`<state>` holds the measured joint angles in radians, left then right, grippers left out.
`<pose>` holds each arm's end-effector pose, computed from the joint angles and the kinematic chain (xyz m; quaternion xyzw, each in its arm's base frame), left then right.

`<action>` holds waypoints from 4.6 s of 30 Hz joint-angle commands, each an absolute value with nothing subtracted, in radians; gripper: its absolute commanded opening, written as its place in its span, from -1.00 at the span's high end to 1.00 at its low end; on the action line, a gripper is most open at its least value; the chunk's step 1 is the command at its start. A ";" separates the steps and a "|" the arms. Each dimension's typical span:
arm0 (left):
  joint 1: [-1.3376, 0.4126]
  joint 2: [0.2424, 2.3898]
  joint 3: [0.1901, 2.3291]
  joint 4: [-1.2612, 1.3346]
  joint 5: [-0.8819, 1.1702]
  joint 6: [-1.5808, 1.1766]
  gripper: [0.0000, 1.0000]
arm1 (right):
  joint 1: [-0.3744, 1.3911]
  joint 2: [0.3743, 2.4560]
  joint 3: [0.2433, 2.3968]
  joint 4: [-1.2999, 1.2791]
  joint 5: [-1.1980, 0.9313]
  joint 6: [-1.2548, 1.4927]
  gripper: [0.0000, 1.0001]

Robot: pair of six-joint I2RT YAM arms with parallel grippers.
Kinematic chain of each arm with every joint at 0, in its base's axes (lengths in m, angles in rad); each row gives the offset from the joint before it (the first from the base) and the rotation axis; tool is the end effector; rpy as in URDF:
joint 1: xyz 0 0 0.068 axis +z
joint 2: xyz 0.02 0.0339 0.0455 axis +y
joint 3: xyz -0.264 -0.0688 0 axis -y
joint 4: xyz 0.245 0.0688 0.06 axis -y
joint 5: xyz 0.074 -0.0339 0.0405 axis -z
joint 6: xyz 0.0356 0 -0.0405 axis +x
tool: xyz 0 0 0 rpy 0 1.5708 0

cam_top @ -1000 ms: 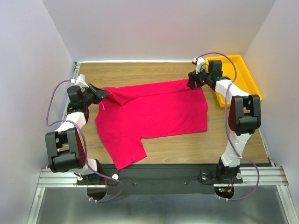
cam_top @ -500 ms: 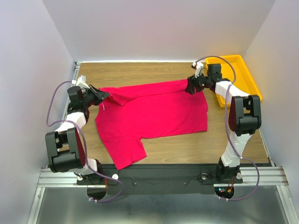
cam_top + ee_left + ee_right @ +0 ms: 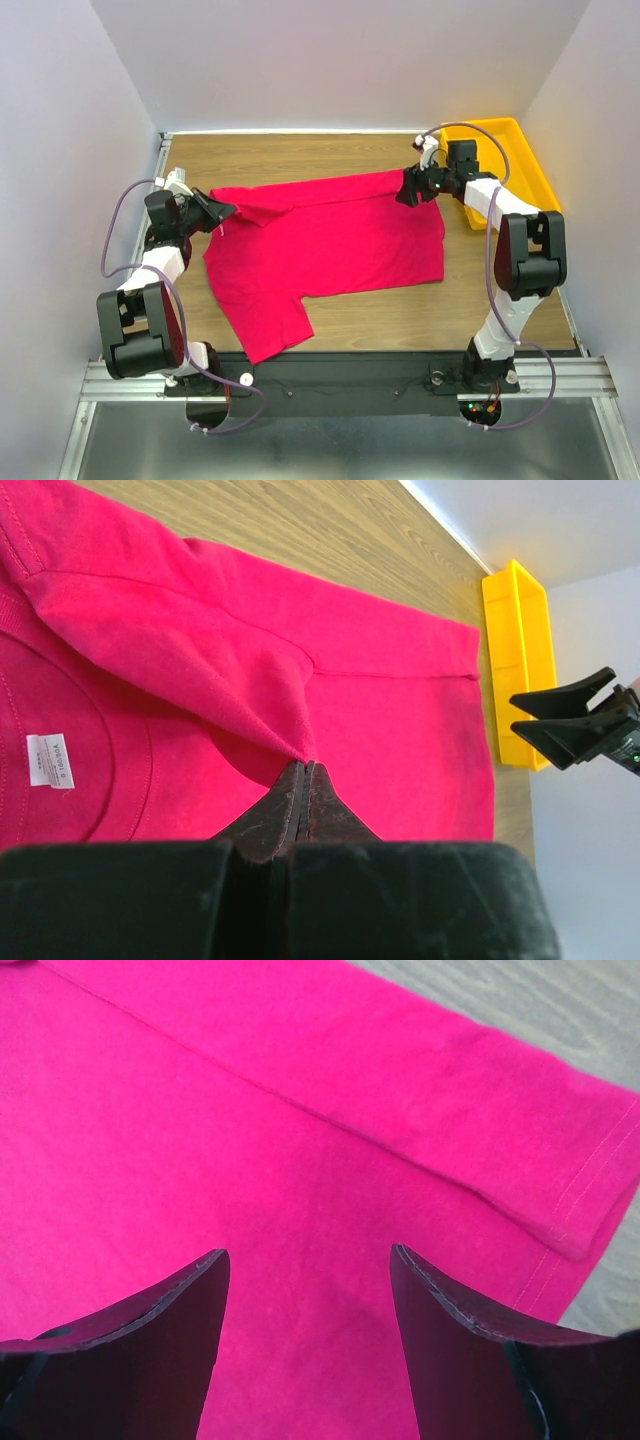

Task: Fold and stack the t-shirts
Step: Fold the tshirt

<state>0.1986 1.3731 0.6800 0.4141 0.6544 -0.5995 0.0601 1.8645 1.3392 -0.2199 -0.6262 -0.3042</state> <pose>0.2918 0.0366 0.2338 -0.1156 0.7719 -0.3650 0.5075 0.4121 0.0457 0.2255 -0.2794 0.8347 0.2336 0.4132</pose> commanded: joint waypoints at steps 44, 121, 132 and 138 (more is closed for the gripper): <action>0.207 1.512 0.824 0.443 0.650 -0.667 1.00 | 0.712 2.123 1.739 -0.362 -0.545 -0.934 -0.36; 0.207 1.585 0.851 0.519 0.713 -0.730 1.00 | 0.810 2.458 2.056 -0.084 -0.502 -0.808 0.99; 0.206 1.565 0.827 0.517 0.715 -0.730 1.00 | 0.811 2.269 1.853 -0.100 -0.535 -0.831 0.99; 0.204 1.545 0.795 0.509 0.745 -0.738 1.00 | 0.804 2.230 1.787 -0.133 -0.512 -0.864 0.99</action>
